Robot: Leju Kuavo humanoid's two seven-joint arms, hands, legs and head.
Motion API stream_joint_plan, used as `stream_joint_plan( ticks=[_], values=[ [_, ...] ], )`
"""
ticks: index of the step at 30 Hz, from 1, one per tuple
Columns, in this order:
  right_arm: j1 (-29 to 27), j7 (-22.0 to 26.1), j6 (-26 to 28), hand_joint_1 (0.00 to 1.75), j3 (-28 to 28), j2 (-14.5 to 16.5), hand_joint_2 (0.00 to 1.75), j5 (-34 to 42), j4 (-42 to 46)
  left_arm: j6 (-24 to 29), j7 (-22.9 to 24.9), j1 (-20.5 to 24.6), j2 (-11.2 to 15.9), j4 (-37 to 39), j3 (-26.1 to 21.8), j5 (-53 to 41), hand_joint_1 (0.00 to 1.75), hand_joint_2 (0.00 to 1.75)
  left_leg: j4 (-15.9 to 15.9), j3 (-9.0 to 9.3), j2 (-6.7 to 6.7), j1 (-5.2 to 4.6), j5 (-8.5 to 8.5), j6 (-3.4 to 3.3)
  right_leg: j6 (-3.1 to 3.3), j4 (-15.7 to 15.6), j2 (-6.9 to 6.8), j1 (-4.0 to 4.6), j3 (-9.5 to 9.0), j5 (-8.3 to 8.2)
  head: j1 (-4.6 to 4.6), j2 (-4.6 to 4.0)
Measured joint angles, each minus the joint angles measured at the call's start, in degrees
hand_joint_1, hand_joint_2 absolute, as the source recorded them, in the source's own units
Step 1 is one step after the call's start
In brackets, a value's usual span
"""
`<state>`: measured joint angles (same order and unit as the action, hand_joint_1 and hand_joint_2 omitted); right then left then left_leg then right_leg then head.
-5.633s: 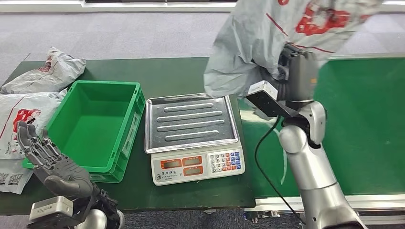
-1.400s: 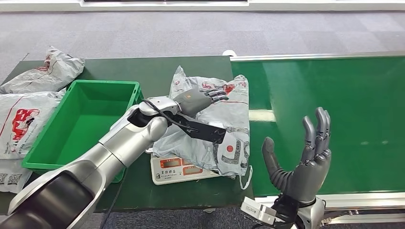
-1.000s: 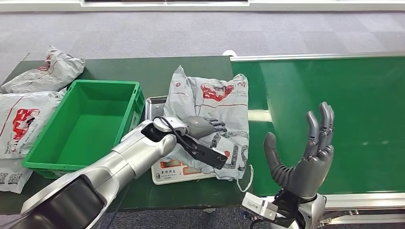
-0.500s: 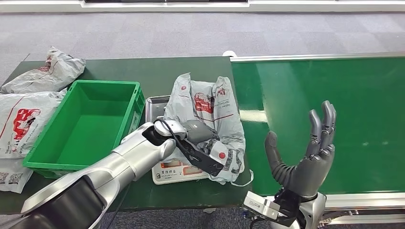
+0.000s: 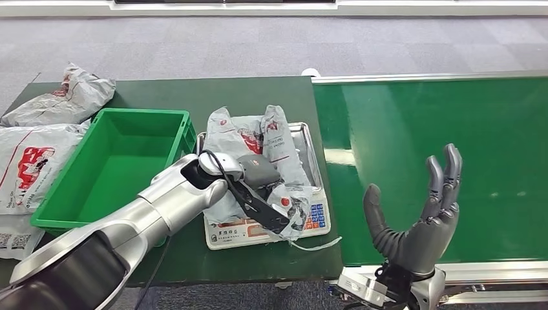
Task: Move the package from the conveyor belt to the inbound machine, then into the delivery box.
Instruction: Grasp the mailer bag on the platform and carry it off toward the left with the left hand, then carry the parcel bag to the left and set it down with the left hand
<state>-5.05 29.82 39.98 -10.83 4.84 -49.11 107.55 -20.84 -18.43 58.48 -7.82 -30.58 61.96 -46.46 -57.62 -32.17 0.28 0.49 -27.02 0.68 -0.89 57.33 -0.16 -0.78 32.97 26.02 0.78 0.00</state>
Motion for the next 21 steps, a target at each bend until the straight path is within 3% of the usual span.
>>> stream_joint_plan(
  ticks=[4, 11, 13, 16, 20, 21],
  values=[
    [-1.34, 0.35, 0.00, 0.00, 0.36, -0.09, 1.75, 0.49, 1.24, 0.06, 2.77, 0.52, 4.10, -7.61, -0.64, 3.15, 1.75, 1.75, 0.00, -0.03, 0.02, 0.00, 0.01, 0.01, 0.00, 0.03, 0.02, 0.00, 0.05, 0.00, 0.02, 0.00],
    [-5.78, 1.70, 0.01, 0.00, 1.95, -0.43, 1.75, 0.69, 4.58, 0.95, 9.11, 3.48, 15.72, -28.78, -7.61, 7.61, 1.75, 1.75, 0.01, -0.16, 0.03, 0.01, 0.04, 0.06, 0.02, 0.09, 0.03, 0.05, 0.21, 0.01, 0.02, 0.00],
    [-6.80, 2.20, 0.02, 0.00, 2.22, -0.43, 1.75, 0.66, 5.19, 2.39, 10.02, 4.00, 17.61, -32.36, -9.69, 7.57, 1.75, 1.75, 0.01, -0.17, 0.03, 0.02, 0.04, 0.06, 0.04, 0.09, 0.03, 0.05, 0.23, 0.02, 0.03, 0.00],
    [-7.25, 2.44, 0.02, 0.00, 2.34, -0.43, 1.75, 0.63, 5.46, 3.41, 10.41, 4.12, 18.39, -33.83, -10.71, 7.42, 1.75, 1.75, 0.01, -0.17, 0.03, 0.02, 0.04, 0.06, 0.05, 0.09, 0.03, 0.05, 0.24, 0.02, 0.03, 0.00],
    [-10.99, 3.12, 0.02, 0.00, 2.92, -0.33, 1.75, -0.59, 6.80, 15.80, 11.93, 3.87, 23.43, -45.46, -24.34, 1.77, 1.75, 1.75, 0.03, -0.24, 0.05, 0.05, 0.04, 0.06, 0.06, 0.09, 0.03, 0.03, 0.30, 0.04, 0.02, 0.00],
    [-11.54, 3.22, 0.02, 0.00, 2.99, -0.23, 1.75, -0.73, 7.04, 16.87, 11.77, 3.64, 24.25, -46.23, -26.40, 0.93, 1.75, 1.75, 0.03, -0.23, 0.05, 0.05, 0.04, 0.06, 0.06, 0.09, 0.04, 0.03, 0.30, 0.04, 0.02, 0.00]
  ],
)
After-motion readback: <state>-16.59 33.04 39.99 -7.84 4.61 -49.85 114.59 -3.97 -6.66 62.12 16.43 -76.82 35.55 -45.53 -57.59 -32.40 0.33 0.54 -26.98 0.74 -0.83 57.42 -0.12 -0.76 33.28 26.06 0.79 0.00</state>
